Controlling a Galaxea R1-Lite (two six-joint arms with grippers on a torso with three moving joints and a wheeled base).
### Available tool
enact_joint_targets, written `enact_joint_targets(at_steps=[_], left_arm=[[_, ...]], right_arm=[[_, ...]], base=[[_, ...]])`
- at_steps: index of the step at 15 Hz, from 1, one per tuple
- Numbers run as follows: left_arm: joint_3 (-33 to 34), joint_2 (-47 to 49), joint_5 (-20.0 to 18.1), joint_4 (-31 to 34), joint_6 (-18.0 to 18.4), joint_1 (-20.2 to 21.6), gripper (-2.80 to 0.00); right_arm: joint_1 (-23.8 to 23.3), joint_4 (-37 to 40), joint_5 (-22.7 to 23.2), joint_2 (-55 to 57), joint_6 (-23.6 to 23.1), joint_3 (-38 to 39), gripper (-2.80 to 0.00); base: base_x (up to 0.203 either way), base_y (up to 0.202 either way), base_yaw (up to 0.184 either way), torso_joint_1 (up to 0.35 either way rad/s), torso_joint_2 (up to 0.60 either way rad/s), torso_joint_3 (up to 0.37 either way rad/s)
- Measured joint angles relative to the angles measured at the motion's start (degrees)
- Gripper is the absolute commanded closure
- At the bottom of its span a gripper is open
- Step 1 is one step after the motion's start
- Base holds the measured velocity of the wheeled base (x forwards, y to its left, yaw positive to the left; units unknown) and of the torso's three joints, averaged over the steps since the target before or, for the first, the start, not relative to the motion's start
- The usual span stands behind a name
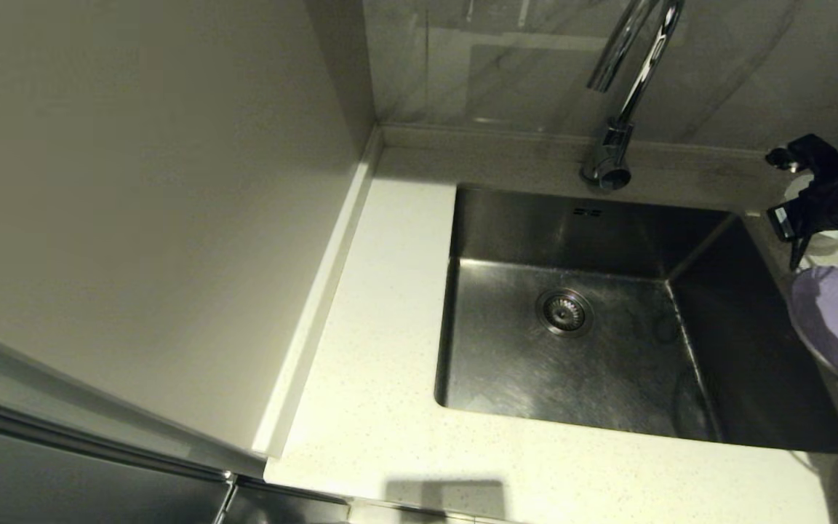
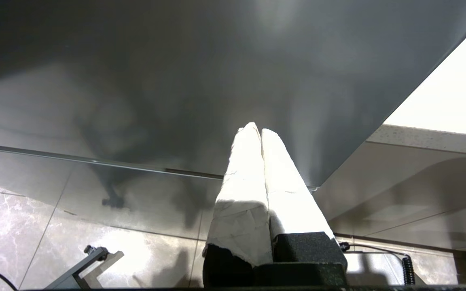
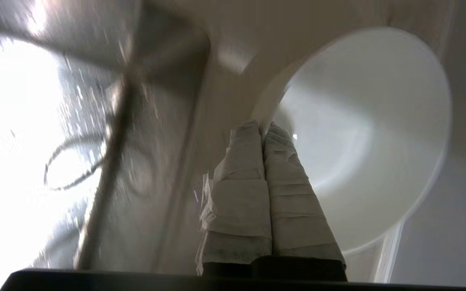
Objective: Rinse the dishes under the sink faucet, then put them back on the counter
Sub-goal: Put a bowl into the sink
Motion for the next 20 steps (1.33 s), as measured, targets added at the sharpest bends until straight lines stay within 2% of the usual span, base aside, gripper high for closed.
enact_joint_targets(at_steps=[4, 8, 11, 16, 20], left_arm=[[0.0, 0.0, 0.0, 0.0, 0.0, 0.0, 0.0], [0.0, 0.0, 0.0, 0.0, 0.0, 0.0, 0.0], [0.0, 0.0, 0.0, 0.0, 0.0, 0.0, 0.0], [0.0, 0.0, 0.0, 0.0, 0.0, 0.0, 0.0], [0.0, 0.0, 0.0, 0.0, 0.0, 0.0, 0.0]], right_arm=[[2.2, -4.3, 2.1, -1.5, 0.3, 1.8, 0.0], [5.7, -4.8, 5.2, -6.4, 0.4, 10.0, 0.0], [11.1, -4.8, 5.4, -11.6, 0.4, 18.3, 0.0], [22.9, -6.6, 5.1, -17.0, 0.9, 30.6, 0.0], [30.7, -20.6, 3.4, -16.1, 0.8, 40.9, 0.0]], base=[[0.0, 0.0, 0.0, 0.0, 0.0, 0.0], [0.0, 0.0, 0.0, 0.0, 0.0, 0.0], [0.0, 0.0, 0.0, 0.0, 0.0, 0.0], [0.0, 0.0, 0.0, 0.0, 0.0, 0.0], [0.0, 0.0, 0.0, 0.0, 0.0, 0.0]])
